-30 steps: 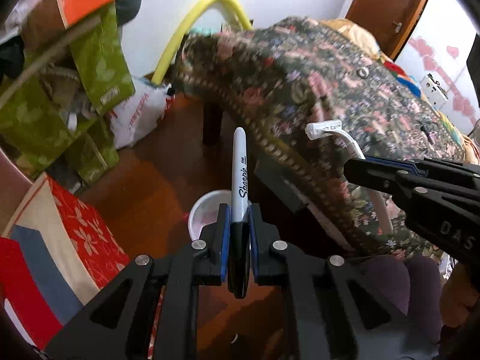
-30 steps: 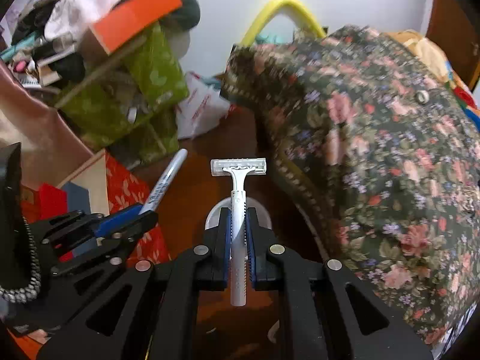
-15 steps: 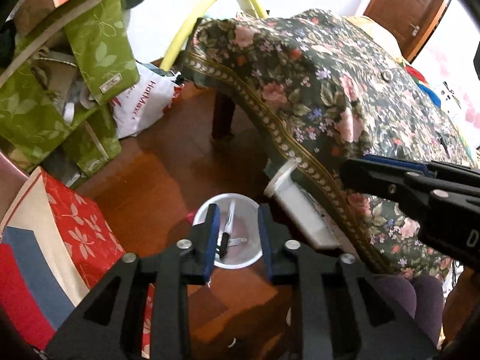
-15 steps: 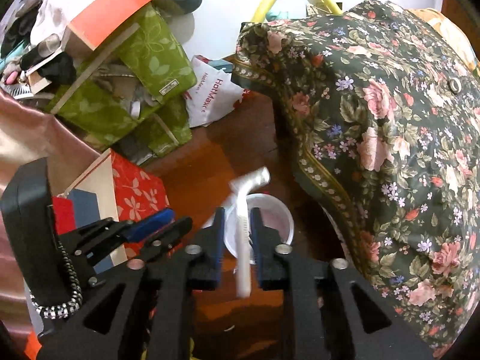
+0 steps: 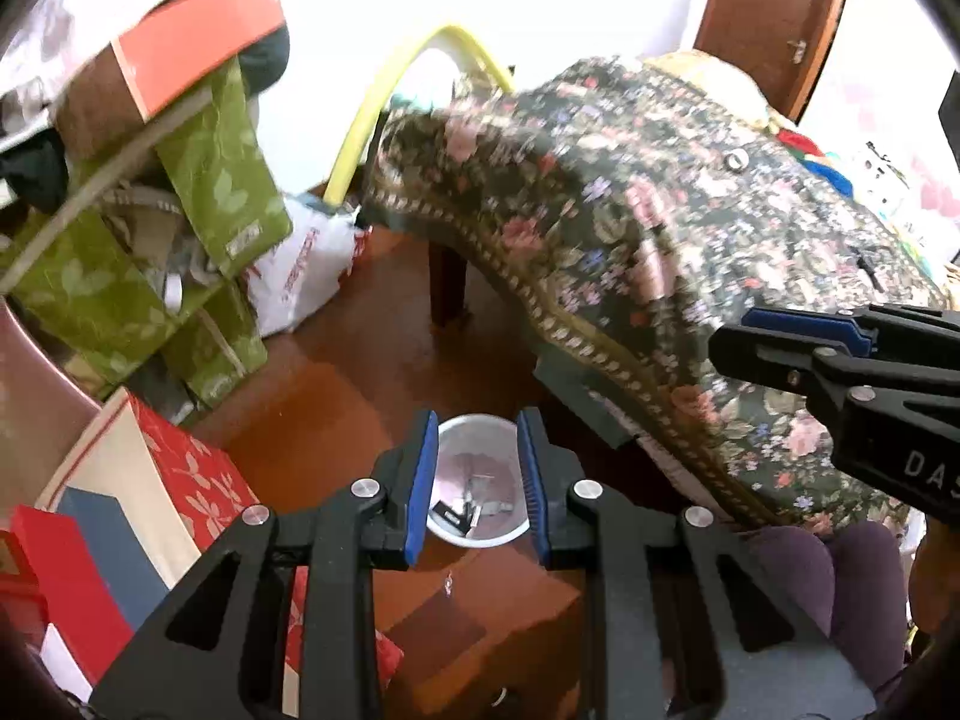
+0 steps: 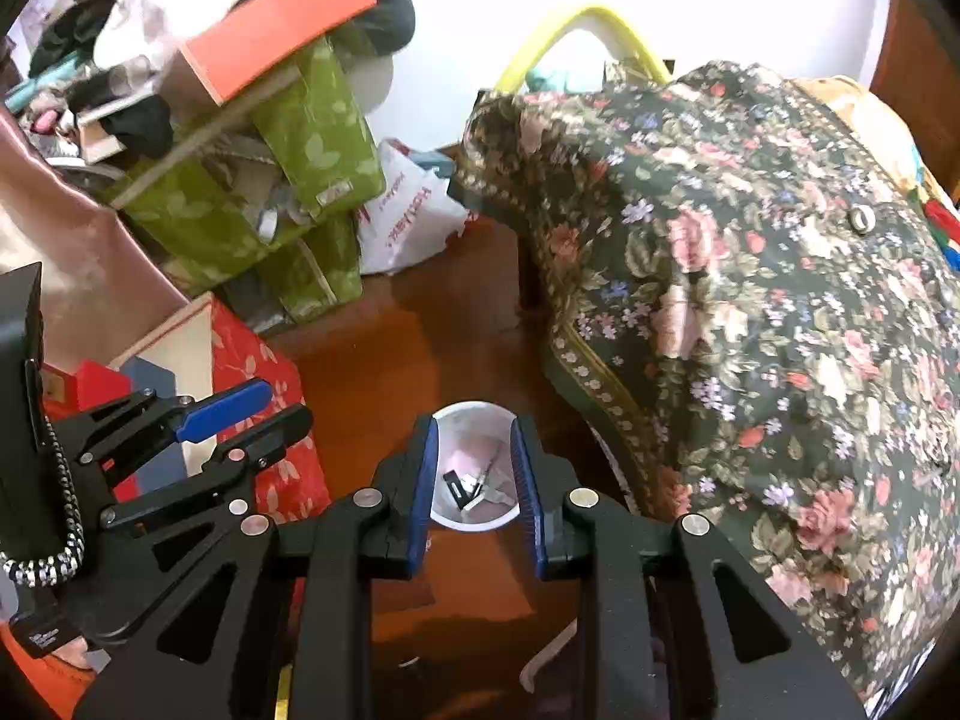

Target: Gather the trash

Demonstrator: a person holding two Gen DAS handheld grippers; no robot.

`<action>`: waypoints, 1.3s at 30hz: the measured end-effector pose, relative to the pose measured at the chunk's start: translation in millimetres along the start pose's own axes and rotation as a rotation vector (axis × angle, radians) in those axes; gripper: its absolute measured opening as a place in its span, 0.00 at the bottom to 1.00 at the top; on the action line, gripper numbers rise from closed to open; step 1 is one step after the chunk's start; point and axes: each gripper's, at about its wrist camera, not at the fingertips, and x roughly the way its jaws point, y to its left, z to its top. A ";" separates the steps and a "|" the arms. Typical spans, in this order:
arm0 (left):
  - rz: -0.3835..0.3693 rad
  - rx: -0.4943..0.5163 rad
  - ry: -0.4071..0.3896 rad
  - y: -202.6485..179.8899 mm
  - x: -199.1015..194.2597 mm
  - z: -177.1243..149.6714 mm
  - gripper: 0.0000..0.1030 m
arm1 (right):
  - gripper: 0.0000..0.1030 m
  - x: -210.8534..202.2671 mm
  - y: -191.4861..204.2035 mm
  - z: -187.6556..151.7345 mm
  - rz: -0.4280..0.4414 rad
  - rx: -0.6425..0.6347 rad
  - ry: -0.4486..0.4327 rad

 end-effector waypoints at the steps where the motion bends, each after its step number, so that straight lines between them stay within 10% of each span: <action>1: 0.000 0.005 -0.014 -3.5 -6.6 0.7 0.24 | 0.22 -6.8 -0.8 -2.2 0.000 0.003 -0.013; 14: -0.044 0.112 -0.238 -77.6 -106.6 7.6 0.26 | 0.22 -131.1 -29.7 -40.9 -0.112 0.044 -0.282; 28: -0.171 0.230 -0.480 -193.0 -172.3 16.2 0.85 | 0.23 -239.7 -104.2 -95.7 -0.308 0.224 -0.516; 39: -0.294 0.309 -0.503 -278.1 -165.2 31.4 0.94 | 0.71 -295.1 -169.0 -129.1 -0.530 0.307 -0.635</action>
